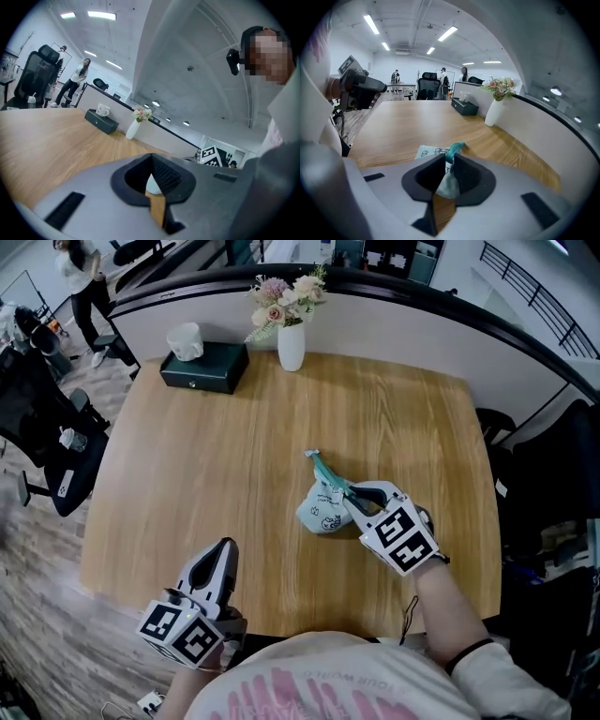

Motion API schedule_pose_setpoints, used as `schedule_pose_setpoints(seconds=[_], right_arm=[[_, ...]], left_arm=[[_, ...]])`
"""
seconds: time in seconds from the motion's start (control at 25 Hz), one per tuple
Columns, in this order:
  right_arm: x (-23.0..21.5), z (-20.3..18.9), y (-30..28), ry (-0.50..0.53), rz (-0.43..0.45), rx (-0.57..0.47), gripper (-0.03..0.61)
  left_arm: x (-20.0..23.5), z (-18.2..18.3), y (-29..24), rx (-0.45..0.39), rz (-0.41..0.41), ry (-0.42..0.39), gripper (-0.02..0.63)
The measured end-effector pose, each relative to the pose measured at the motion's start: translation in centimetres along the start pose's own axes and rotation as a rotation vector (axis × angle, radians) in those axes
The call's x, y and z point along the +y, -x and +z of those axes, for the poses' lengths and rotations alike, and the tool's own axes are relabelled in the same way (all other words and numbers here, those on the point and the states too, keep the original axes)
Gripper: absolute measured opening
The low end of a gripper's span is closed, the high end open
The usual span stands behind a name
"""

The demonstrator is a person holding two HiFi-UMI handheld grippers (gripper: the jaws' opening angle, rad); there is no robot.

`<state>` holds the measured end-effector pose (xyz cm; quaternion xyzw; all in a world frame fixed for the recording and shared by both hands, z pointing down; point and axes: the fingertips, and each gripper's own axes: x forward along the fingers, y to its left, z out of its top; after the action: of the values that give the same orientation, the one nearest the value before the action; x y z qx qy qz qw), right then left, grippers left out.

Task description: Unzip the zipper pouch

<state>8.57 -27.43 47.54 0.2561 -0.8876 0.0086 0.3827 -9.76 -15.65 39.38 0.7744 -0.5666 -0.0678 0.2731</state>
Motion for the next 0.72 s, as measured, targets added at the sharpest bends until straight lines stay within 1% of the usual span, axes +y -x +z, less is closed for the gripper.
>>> schedule_pose_setpoints(seconds=[0.12, 0.24, 0.32, 0.52, 0.72], right_arm=[[0.0, 0.5, 1.1, -0.017, 0.003, -0.034, 0.051], [0.4, 1.5, 2.5, -0.031, 0.022, -0.077, 0.044], [0.6, 2.3, 3.8, -0.049, 0.038, -0.115, 0.040], [1.8, 4.2, 7.4, -0.106, 0.080, -0.212, 0.038], [3.4, 5.1, 11.0, -0.163, 0.107, -0.293, 0.034]], left_arm=[[-1.2, 0.4, 0.4, -0.024, -0.006, -0.010, 0.002], [-2.3, 0.5, 0.4, -0.023, -0.016, -0.043, 0.002], [-3.2, 0.7, 0.2, -0.019, -0.036, -0.062, 0.002], [-6.6, 1.8, -0.3, -0.033, -0.115, -0.130, 0.002], [-11.2, 1.9, -0.4, -0.030, -0.233, -0.195, 0.002]])
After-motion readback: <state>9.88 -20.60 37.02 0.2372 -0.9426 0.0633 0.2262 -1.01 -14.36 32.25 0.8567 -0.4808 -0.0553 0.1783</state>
